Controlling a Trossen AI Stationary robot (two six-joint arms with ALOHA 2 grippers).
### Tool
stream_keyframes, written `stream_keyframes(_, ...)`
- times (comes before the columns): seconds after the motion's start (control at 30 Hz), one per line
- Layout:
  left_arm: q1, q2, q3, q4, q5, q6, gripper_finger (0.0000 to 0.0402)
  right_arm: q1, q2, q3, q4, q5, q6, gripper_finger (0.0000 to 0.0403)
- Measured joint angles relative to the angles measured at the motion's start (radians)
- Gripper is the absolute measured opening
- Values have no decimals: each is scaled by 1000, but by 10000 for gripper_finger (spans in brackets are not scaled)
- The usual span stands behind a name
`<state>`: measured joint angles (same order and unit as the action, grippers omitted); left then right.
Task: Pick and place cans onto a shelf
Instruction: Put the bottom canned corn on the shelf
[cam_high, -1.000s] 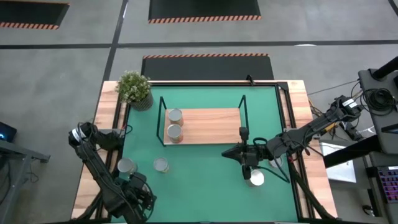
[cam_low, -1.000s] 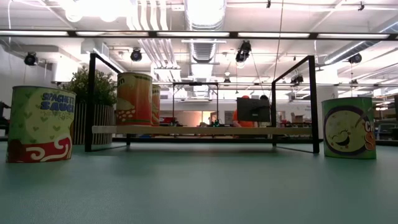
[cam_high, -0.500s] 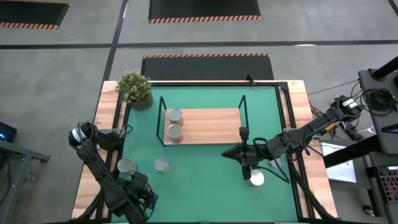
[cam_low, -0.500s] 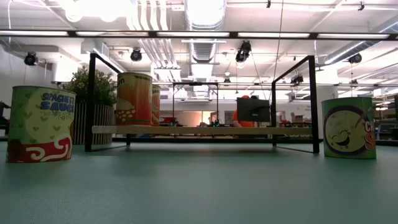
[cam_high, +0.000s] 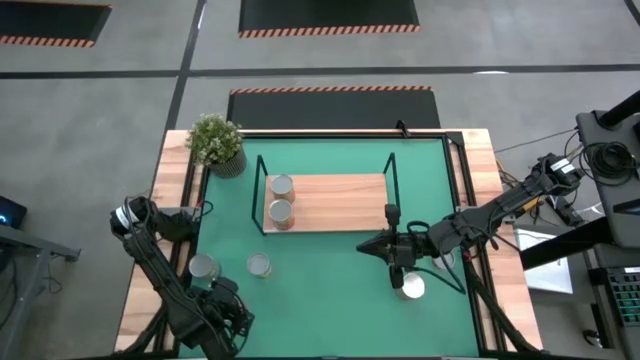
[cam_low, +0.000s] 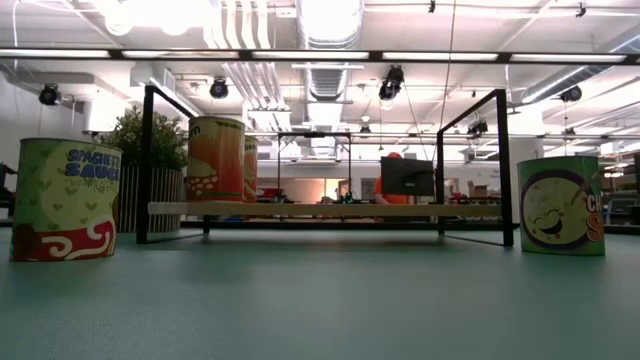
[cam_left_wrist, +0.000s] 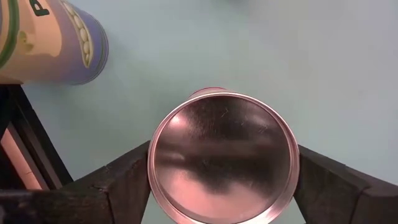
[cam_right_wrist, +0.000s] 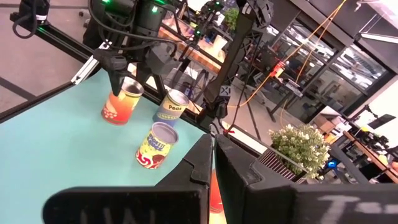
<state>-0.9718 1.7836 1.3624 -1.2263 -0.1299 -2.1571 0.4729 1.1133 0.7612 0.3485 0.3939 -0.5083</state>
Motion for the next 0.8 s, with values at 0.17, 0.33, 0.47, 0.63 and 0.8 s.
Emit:
stream_keyframes(0.17,0,0,3,-4,8,5,312,0,0,0,0,0,0,9)
stream_keyframes(0.33,0,0,50,-41,15,29,306,0,0,0,0,0,3,9)
stream_keyframes(0.47,0,0,111,-87,17,55,305,0,0,0,0,0,3,9)
stream_keyframes(0.63,0,0,189,-152,17,75,305,0,0,0,0,0,3,9)
stream_keyframes(0.8,0,0,231,-158,-18,129,306,0,0,0,0,0,3,9)
